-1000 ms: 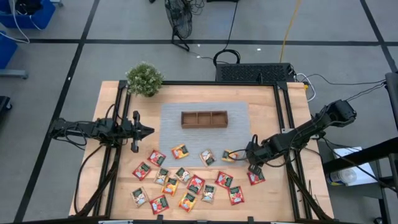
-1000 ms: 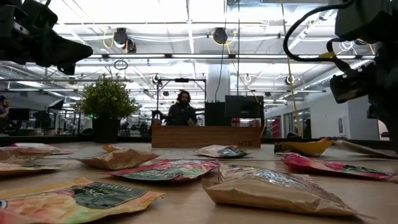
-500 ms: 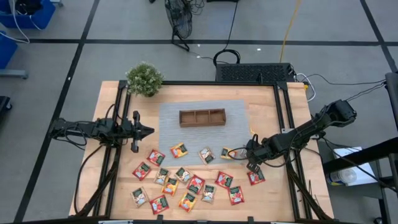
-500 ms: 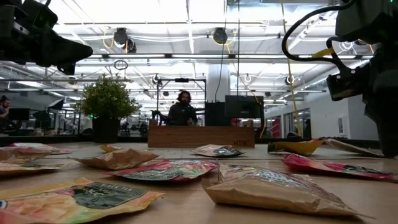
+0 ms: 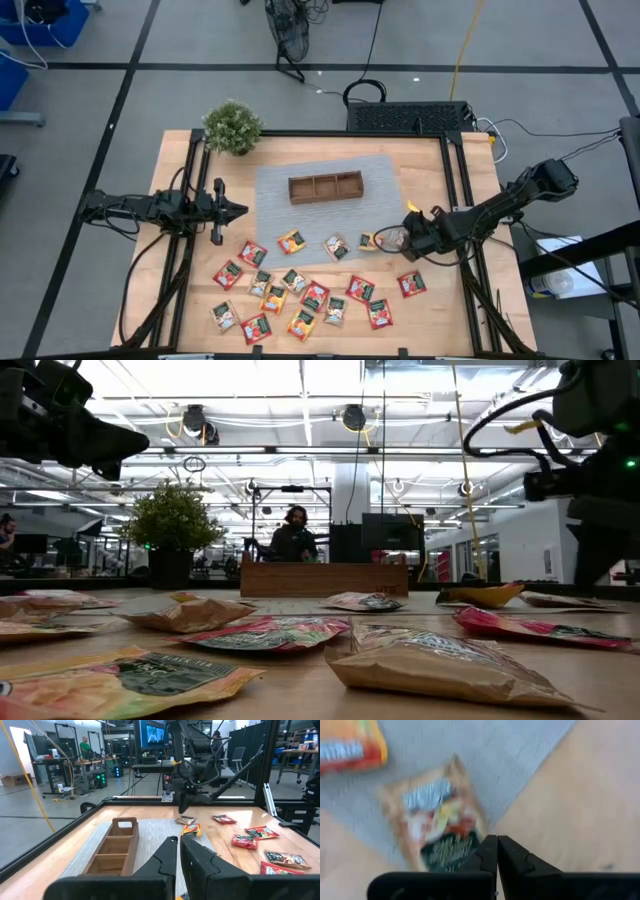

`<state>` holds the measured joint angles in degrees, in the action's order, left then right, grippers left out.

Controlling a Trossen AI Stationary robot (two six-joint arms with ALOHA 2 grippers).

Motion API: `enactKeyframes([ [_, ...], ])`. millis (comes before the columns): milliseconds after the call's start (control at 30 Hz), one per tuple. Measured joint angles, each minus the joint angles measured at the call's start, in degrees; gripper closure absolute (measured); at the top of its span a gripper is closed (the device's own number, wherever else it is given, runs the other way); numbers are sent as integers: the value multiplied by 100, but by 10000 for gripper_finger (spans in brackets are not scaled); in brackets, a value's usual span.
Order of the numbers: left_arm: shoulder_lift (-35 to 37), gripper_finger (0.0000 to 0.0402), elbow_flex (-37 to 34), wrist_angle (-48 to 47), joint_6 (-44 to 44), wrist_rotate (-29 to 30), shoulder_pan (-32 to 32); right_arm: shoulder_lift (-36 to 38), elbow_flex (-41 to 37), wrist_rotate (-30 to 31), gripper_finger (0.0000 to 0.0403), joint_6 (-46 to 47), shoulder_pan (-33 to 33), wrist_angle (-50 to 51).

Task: Pick & Place Tea
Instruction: Put the brown tea bag into the middle section of the wooden organizer

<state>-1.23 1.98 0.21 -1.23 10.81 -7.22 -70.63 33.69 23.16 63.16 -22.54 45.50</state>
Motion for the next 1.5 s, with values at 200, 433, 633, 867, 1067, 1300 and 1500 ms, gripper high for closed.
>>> enactKeyframes([
  [200, 0, 371, 0, -1, 1, 0, 1, 0, 0, 575, 403, -528, 58, -504],
  [433, -1, 371, 0, -1, -1, 2, 2, -14, -189, 677, 403, -1523, 577, -1372],
  [633, -1, 371, 0, -1, 1, 2, 2, -13, -416, 299, 403, -2073, 1045, -2021],
  [867, -1, 371, 1, -1, 0, 2, 2, -11, -557, -282, 403, -2554, 1241, -2702],
  [1067, -1, 371, 0, -1, -1, 2, 0, -11, -556, -1410, 403, -2634, 1235, -3156],
  [1300, -1, 371, 0, -1, -1, 2, 2, 9, -557, -2898, 403, -2150, 1109, -3193],
  [1500, -1, 371, 0, -1, -1, 2, 1, 129, -557, -2395, 403, -2648, 698, -3634],
])
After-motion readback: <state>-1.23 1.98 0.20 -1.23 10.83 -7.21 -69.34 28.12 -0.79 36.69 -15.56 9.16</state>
